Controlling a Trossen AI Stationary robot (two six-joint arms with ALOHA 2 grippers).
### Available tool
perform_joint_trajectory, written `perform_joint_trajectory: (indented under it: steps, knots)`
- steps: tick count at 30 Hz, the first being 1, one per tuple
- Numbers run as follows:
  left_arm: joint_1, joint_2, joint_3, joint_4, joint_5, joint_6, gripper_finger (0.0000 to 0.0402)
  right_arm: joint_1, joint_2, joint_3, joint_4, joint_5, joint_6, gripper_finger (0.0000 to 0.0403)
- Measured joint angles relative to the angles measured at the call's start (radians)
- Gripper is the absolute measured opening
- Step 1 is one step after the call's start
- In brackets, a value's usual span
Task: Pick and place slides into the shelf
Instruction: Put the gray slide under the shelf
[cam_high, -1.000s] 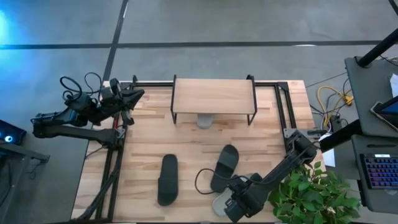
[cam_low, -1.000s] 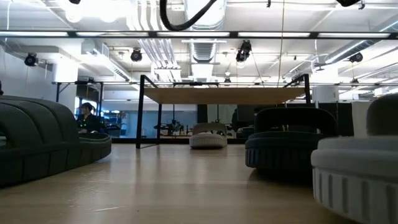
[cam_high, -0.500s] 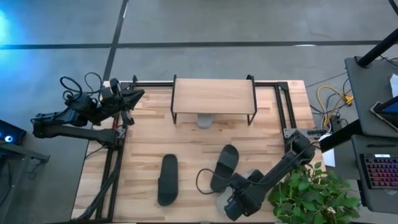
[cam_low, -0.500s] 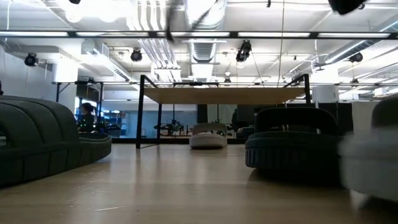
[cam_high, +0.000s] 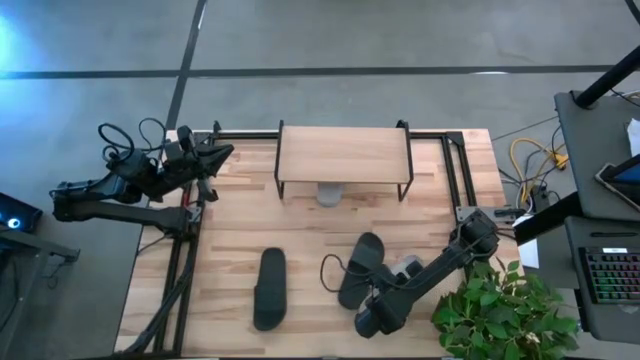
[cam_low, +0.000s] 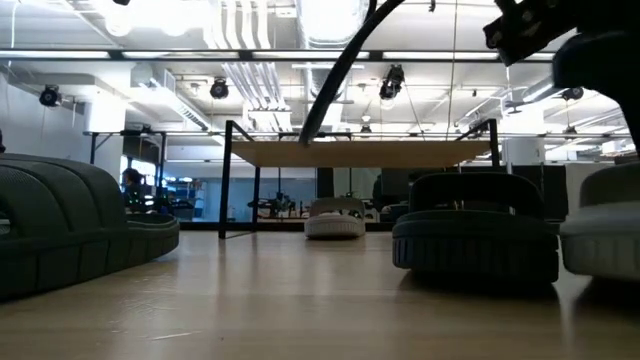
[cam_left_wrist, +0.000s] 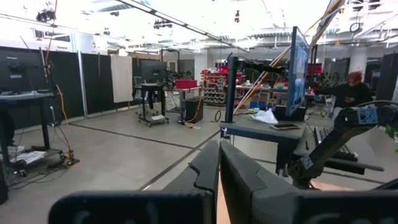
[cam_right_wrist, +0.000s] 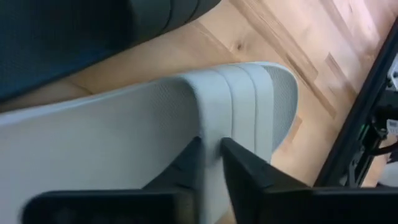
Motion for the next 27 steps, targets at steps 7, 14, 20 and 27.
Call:
perform_joint_trajectory:
  steps: [7, 14, 20, 27]
  knots:
    - [0.0, 0.003, 0.0, 0.0, 0.0, -0.001, 0.0, 0.001, -0.01, 0.029, 0.001, 0.017, 0.05, 0.0012]
    - [0.0, 0.005, 0.0, 0.0, 0.0, -0.002, 0.0, -0.002, -0.049, 0.132, 0.001, 0.204, 0.039, 0.0012]
    - [0.0, 0.005, 0.0, 0.0, 0.0, -0.003, 0.0, -0.042, -0.054, 0.257, 0.001, 0.332, -0.11, 0.0012]
    - [0.0, 0.011, 0.0, 0.0, 0.0, -0.003, 0.0, -0.14, -0.054, 0.364, 0.003, 0.531, -0.371, 0.0012]
